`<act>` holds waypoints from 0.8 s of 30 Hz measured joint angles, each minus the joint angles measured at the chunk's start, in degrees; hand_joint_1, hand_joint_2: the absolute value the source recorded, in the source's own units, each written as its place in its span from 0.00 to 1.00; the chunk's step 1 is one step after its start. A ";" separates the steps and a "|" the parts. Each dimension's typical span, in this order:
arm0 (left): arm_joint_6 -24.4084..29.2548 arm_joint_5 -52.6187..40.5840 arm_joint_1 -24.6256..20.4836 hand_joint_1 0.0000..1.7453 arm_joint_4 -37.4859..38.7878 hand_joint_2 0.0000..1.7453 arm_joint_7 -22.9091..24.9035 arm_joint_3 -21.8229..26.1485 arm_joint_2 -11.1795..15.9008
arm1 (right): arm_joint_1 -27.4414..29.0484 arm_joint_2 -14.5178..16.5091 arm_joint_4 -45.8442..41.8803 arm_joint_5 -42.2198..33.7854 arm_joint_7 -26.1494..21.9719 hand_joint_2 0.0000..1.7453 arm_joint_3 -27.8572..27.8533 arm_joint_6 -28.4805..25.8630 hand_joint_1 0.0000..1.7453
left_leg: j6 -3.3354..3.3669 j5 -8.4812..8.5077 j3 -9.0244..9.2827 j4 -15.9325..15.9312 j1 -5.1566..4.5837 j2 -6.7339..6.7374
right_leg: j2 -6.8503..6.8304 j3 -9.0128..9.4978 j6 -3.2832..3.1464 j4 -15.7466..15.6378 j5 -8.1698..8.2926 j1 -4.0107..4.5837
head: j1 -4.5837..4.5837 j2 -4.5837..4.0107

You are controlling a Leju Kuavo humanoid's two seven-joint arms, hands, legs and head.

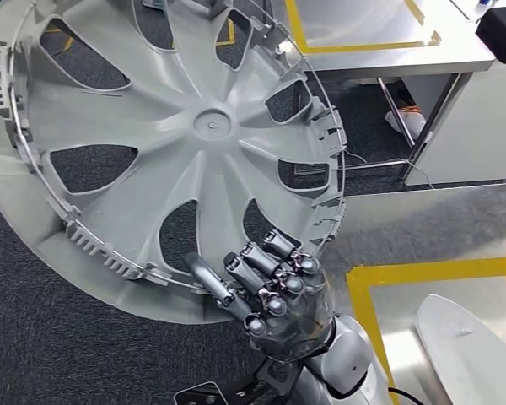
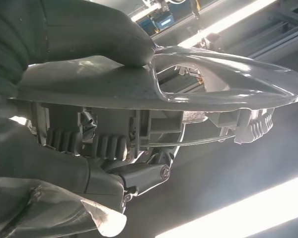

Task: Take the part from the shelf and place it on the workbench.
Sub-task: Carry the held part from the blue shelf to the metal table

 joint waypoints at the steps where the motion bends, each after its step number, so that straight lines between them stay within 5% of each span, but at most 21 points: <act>1: 0.03 -0.01 -0.02 0.00 0.00 0.00 0.00 0.00 0.01 | 0.01 0.00 -0.01 0.00 0.00 1.00 0.00 0.00 1.00 | 0.28 1.61 2.54 -3.75 -0.06 -0.05 | 0.05 -0.36 0.10 0.15 0.22 0.05 | 0.01 0.00; 4: 0.16 -0.02 -0.15 0.00 0.00 0.00 0.00 0.01 0.11 | -0.01 0.00 -0.04 0.00 0.00 1.00 0.00 -0.01 1.00 | 1.16 3.50 8.29 -13.41 -0.53 -0.36 | 0.07 -0.97 0.83 0.34 0.96 0.10 | 0.02 0.00; 8: 0.26 0.00 -0.14 0.00 0.00 0.00 0.00 0.06 0.09 | -0.03 0.00 -0.18 -0.01 -0.14 1.00 0.00 0.00 1.00 | 2.28 4.49 7.99 -14.87 -0.64 -0.26 | 0.06 -1.78 2.13 0.79 1.12 -0.07 | 0.09 0.00; 10: 0.33 0.02 -0.25 0.00 0.00 0.00 0.00 0.19 0.03 | -0.08 0.00 -0.30 -0.02 -0.21 1.00 0.00 0.00 1.00 | 2.93 5.39 7.42 -15.24 -0.44 -0.09 | 0.11 -3.98 2.57 5.39 -2.09 -0.11 | 0.17 0.00; 12: 0.32 0.03 -0.22 0.00 0.00 0.00 0.00 0.30 -0.01 | -0.06 0.00 -0.33 -0.02 -0.29 1.00 0.00 -0.01 1.00 | 3.19 6.00 6.51 -15.17 -0.52 -0.02 | 0.11 -7.07 2.94 13.32 -6.35 -0.16 | 0.22 0.00; 14: 0.21 0.03 -0.09 0.00 0.00 0.00 0.00 0.34 -0.03 | 0.09 0.00 -0.33 -0.01 -0.33 1.00 0.00 -0.01 1.00 | 3.13 6.47 5.78 -15.00 -0.57 0.04 | 0.10 -7.76 3.11 16.72 -7.35 -0.17 | 0.21 0.00; 17: 0.17 0.02 -0.03 0.00 0.00 0.00 0.00 0.37 -0.11 | 0.17 0.00 -0.34 -0.01 -0.33 1.00 0.00 -0.01 1.00 | 2.93 6.75 5.21 -14.52 -0.60 0.04 | 0.01 -1.04 2.76 6.41 -3.17 -0.14 | 0.20 0.00; 19: 0.18 0.02 -0.09 0.00 0.00 0.00 0.00 0.38 -0.14 | 0.14 0.00 -0.40 0.00 -0.34 1.00 0.00 -0.02 1.00 | 2.67 6.78 4.72 -13.93 -0.81 0.04 | 0.00 2.44 2.31 0.32 -1.90 -0.07 | 0.15 0.00; 24: 0.17 0.02 -0.08 0.00 0.00 0.00 0.00 0.39 -0.13 | 0.19 0.00 -0.44 -0.01 -0.30 1.00 -0.04 -0.01 1.00 | 2.67 7.23 3.94 -13.52 -0.92 0.03 | 0.08 2.47 1.92 -0.49 -1.68 0.13 | 0.10 0.00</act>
